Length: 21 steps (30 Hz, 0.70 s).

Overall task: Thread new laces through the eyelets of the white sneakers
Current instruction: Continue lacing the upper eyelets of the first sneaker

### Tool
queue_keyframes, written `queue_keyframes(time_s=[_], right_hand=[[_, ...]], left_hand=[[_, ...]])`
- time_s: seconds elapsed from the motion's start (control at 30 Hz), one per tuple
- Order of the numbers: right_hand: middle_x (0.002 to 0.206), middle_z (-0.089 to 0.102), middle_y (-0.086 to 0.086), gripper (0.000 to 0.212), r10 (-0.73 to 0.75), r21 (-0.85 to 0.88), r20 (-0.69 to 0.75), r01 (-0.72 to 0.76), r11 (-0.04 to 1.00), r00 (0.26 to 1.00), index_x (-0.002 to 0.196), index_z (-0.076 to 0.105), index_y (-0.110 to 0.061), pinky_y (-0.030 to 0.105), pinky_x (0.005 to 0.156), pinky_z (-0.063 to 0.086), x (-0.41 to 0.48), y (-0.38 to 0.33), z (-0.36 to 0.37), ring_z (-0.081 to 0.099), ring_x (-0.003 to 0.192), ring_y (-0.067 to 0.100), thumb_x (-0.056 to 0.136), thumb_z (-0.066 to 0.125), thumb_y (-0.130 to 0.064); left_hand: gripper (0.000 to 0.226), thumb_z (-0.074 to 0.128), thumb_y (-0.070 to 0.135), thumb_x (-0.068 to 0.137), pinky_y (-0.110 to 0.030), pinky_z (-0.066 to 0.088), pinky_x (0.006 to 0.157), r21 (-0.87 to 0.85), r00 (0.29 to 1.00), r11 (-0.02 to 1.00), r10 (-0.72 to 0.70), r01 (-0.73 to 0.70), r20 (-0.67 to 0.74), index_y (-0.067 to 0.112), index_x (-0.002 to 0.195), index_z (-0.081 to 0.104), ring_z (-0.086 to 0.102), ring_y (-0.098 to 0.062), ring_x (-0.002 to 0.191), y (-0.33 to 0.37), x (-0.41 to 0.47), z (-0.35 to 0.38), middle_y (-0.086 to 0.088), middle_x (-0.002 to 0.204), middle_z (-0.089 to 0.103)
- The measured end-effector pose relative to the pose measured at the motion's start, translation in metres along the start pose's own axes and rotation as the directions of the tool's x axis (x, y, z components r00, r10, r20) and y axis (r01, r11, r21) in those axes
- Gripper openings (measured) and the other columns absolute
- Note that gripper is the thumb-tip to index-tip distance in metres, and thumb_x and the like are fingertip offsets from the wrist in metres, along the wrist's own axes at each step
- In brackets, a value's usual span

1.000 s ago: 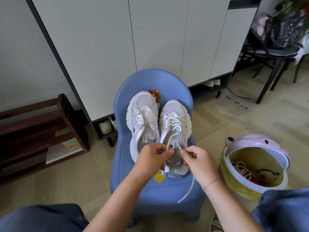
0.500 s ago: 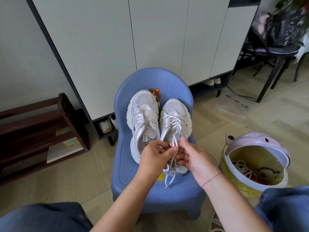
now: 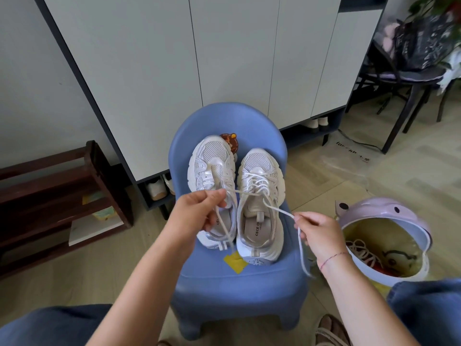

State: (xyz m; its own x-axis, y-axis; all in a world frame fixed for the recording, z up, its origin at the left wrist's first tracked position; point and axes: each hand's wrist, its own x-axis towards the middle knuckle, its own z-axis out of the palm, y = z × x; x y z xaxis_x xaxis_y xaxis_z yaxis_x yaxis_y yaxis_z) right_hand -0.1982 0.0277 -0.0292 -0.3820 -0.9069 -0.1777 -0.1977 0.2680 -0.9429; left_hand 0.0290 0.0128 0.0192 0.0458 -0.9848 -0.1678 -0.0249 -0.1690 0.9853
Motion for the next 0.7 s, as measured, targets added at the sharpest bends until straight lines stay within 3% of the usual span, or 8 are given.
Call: queue_keyframes(time_s=[0.07,0.13,0.2,0.27,0.33,0.4,0.53,0.7], right_hand=[[0.080,0.067,-0.007,0.012,-0.087,-0.052,-0.064,0.083,0.995,0.994,0.095,0.071,-0.017,0.033,0.073,0.054,-0.003,-0.004,0.003,0.062,0.074,0.014,0.089,0.060,-0.017],[0.080,0.069,-0.009,0.009,-0.213,0.014,-0.037,0.214,0.977,0.976,0.089,0.069,-0.025,0.034,0.075,0.055,-0.012,-0.017,0.011,0.065,0.077,0.015,0.087,0.063,-0.019],[0.071,0.068,-0.009,0.006,-0.281,0.117,0.162,0.265,0.957,0.946,0.086,0.070,-0.026,0.026,0.064,0.052,-0.025,-0.032,0.023,0.063,0.066,0.009,0.086,0.066,-0.021],[0.061,0.064,-0.011,0.004,-0.280,0.188,0.386,0.223,0.957,0.879,0.087,0.070,-0.021,0.019,0.054,0.045,-0.038,-0.044,0.038,0.056,0.055,0.006,0.085,0.067,-0.021],[0.058,0.060,-0.013,0.005,-0.290,0.200,0.484,0.218,0.955,0.825,0.088,0.069,-0.021,0.017,0.053,0.042,-0.044,-0.049,0.051,0.053,0.053,0.004,0.084,0.069,-0.018],[0.056,0.058,-0.013,0.009,-0.305,0.204,0.447,0.236,0.950,0.841,0.086,0.068,-0.023,0.016,0.051,0.040,-0.044,-0.050,0.058,0.049,0.049,0.002,0.084,0.069,-0.014],[0.046,0.049,0.002,0.025,-0.297,0.212,0.319,0.238,0.948,0.900,0.063,0.063,-0.015,0.019,0.045,0.035,-0.039,-0.055,0.056,0.039,0.042,0.011,0.087,0.065,-0.019],[0.043,0.051,0.000,0.034,-0.277,0.178,0.343,0.227,0.958,0.898,0.058,0.060,-0.012,0.017,0.042,0.034,-0.036,-0.061,0.055,0.041,0.038,0.010,0.090,0.062,-0.023]], left_hand=[[0.022,0.065,0.026,0.087,-0.016,0.034,0.042,-0.040,0.999,0.999,0.035,-0.035,0.005,0.005,0.082,0.069,0.040,-0.009,0.044,0.007,0.001,-0.006,-0.006,0.068,0.060],[0.024,0.066,0.029,0.083,-0.016,0.034,0.044,-0.117,0.998,0.992,0.055,-0.050,0.038,0.007,0.088,0.071,0.041,-0.008,0.047,0.015,0.001,-0.006,-0.002,0.074,0.062],[0.027,0.065,0.032,0.077,-0.016,0.037,0.046,-0.211,0.994,0.977,0.062,-0.042,0.085,0.010,0.090,0.073,0.042,-0.008,0.050,0.021,0.000,-0.001,0.001,0.074,0.061],[0.023,0.064,0.026,0.079,-0.015,0.039,0.047,-0.306,0.990,0.952,0.067,-0.025,0.127,0.009,0.091,0.073,0.044,-0.006,0.051,0.027,-0.001,0.006,0.001,0.073,0.061],[0.017,0.060,0.018,0.085,-0.014,0.041,0.046,-0.367,0.987,0.930,0.065,-0.006,0.148,0.006,0.091,0.071,0.046,-0.005,0.051,0.033,-0.001,0.014,0.002,0.071,0.061],[0.016,0.059,0.016,0.086,-0.013,0.042,0.045,-0.417,0.986,0.909,0.055,0.015,0.156,0.005,0.089,0.070,0.046,-0.004,0.049,0.036,-0.001,0.018,0.001,0.068,0.061],[0.016,0.064,0.020,0.076,-0.012,0.043,0.048,-0.462,0.989,0.886,0.040,0.032,0.146,0.007,0.083,0.071,0.049,-0.004,0.049,0.033,0.002,0.019,0.001,0.064,0.060],[0.016,0.069,0.019,0.078,-0.018,0.048,0.061,-0.294,0.983,0.956,0.061,-0.008,0.172,0.003,0.083,0.069,0.055,-0.016,0.055,0.013,0.000,0.024,-0.007,0.068,0.062]])
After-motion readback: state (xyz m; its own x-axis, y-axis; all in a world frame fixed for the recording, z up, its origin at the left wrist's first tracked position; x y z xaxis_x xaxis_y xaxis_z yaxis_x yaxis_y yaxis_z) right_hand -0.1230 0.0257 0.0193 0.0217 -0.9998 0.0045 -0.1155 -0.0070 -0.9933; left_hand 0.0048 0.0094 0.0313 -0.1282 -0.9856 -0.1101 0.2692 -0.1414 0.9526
